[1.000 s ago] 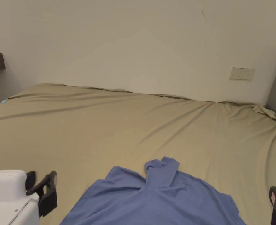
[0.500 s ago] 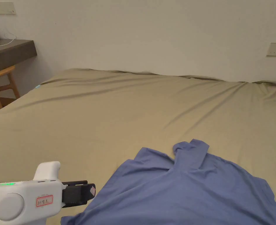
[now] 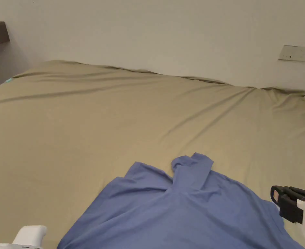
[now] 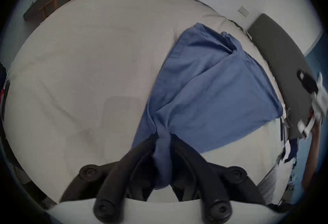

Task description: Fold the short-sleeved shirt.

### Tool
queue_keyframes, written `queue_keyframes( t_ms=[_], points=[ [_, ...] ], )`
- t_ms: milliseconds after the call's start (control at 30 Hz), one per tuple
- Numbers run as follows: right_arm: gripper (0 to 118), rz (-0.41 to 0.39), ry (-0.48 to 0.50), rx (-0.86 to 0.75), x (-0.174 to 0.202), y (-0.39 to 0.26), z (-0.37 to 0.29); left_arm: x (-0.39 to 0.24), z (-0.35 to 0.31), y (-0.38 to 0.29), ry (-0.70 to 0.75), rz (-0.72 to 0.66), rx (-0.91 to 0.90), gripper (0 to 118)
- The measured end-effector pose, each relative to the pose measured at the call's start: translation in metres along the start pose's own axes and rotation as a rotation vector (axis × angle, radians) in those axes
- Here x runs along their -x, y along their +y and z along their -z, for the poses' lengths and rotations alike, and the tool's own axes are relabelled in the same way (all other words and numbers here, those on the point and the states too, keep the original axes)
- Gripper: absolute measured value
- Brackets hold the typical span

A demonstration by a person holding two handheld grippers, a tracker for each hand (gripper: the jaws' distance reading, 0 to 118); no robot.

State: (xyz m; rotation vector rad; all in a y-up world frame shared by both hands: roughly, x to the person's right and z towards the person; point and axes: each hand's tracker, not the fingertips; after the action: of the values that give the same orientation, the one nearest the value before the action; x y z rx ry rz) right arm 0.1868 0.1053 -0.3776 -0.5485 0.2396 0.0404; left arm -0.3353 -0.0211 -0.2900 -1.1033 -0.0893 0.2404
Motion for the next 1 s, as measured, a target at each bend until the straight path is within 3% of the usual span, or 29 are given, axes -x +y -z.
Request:
queue_keyframes(
  t_ms=[33, 67, 133, 167, 200, 333, 600, 633, 667, 700, 733, 767, 833, 1000],
  points=[
    [4, -0.005, 0.023, 0.044, -0.005, 0.016, 0.023, 0.0, 0.0, 0.002, 0.019, 0.022, 0.01, 9],
    [14, -0.009, 0.051, 0.084, -0.011, 0.033, 0.049, 0.0, -0.001, 0.002, 0.012, 0.02, 0.003, 9],
    [85, -0.051, 0.162, 0.223, -0.022, 0.066, 0.112, -0.001, -0.002, 0.002, 0.01, 0.023, -0.001, 9],
    [109, -0.08, 0.205, 0.312, -0.026, 0.077, 0.145, 0.0, -0.005, 0.003, 0.008, 0.021, 0.001, 9],
    [112, -0.114, 0.236, 0.456, -0.03, 0.087, 0.178, 0.0, -0.005, 0.003, -0.001, 0.02, 0.002, 9],
    [111, -0.259, 0.117, 0.673, -0.028, 0.1, 0.274, -0.002, -0.005, 0.002, -0.004, 0.0, 0.006, 9],
    [108, -0.348, 0.175, 0.911, -0.011, 0.065, 0.34, -0.003, -0.002, 0.005, -0.013, -0.009, 0.025, 9],
    [95, -0.324, 0.177, 0.935, -0.007, 0.064, 0.34, -0.003, -0.001, 0.006, -0.014, -0.006, 0.027, 9],
    [70, -0.276, 0.16, 0.952, -0.014, 0.063, 0.348, -0.003, -0.001, 0.006, -0.016, -0.006, 0.028, 9],
    [62, -0.276, 0.079, 0.91, -0.01, 0.065, 0.342, -0.002, -0.002, 0.006, -0.021, -0.012, 0.028, 9],
    [39, -0.242, 0.099, 0.893, -0.008, 0.068, 0.339, -0.001, -0.002, 0.006, -0.025, -0.021, 0.029, 9],
    [4, -0.232, 0.141, 0.896, -0.007, 0.068, 0.337, -0.001, -0.002, 0.006, -0.029, -0.023, 0.026, 9],
    [4, -0.262, 0.115, 0.863, 0.009, 0.068, 0.313, 0.001, -0.003, 0.006, -0.036, -0.025, 0.024, 9],
    [4, -0.176, 0.165, 0.697, -0.001, 0.092, 0.268, 0.002, -0.02, 0.01, -0.06, -0.03, -0.022, 9]
  ],
)
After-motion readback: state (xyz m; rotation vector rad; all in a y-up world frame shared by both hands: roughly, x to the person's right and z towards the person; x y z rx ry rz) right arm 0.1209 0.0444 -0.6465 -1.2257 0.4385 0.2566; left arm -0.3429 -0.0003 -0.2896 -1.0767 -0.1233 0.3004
